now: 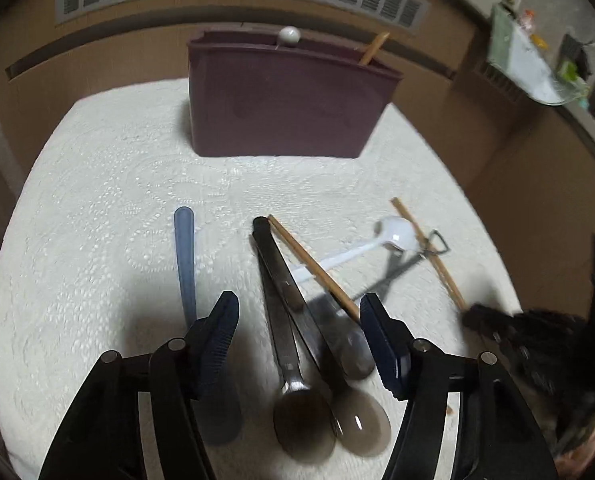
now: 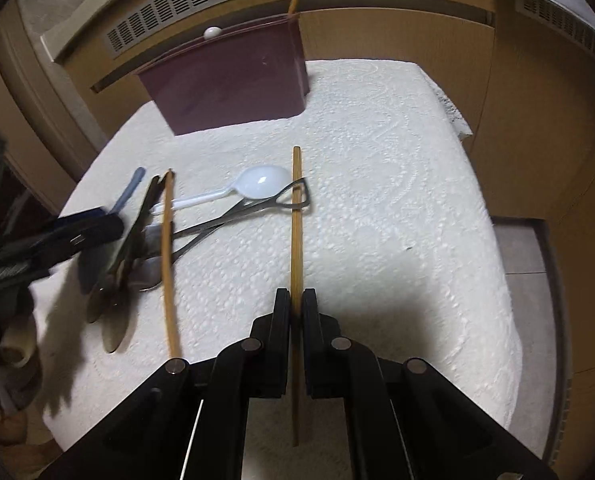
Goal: Organize utensils
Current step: 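Grasp the translucent brown spoon by its handle with the left tool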
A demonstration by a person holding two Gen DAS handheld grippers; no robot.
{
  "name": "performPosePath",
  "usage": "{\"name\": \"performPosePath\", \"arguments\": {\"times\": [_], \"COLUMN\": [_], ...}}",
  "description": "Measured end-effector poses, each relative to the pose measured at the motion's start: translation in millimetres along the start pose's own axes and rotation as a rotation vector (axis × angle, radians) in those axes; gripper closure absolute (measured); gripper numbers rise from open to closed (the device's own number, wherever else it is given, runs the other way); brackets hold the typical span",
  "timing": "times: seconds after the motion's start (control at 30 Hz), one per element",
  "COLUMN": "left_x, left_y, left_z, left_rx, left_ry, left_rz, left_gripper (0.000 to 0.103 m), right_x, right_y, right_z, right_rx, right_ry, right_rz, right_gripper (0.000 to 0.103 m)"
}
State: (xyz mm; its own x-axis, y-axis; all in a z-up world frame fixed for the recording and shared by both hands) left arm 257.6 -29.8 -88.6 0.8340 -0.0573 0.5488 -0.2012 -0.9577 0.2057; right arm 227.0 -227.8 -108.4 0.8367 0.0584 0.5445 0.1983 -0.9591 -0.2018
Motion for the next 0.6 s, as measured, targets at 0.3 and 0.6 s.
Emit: {"name": "performPosePath", "arguments": {"times": [0.3,0.6], "left_x": [14.2,-4.2], "left_y": [4.1,-0.8], "left_z": [21.3,5.5], "left_rx": [0.075,0.016], "left_ry": [-0.006,-0.014], "left_rz": [0.072,0.076], "left_gripper": [0.088,0.088], "right_x": [4.8,41.9], "right_y": [-12.6,-16.8], "right_z": [-2.4,36.0], "right_rx": [0.023,-0.056], "right_ry": [0.009,-0.055], "right_rz": [-0.057,-0.117], "right_gripper": [0.095,0.09]}}
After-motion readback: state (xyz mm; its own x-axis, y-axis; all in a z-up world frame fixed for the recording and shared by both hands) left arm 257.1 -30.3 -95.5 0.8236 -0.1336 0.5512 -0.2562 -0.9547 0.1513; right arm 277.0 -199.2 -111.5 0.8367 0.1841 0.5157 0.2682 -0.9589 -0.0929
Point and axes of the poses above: each gripper's, at about its wrist camera, not at the fingertips, and z roughly the way its jaws point, y to its right, x to its top, the point moved 5 cm from there along z, roughly the way its jaws point, and after that the axes turned 2 degrees about z, right-handed, at the moved point
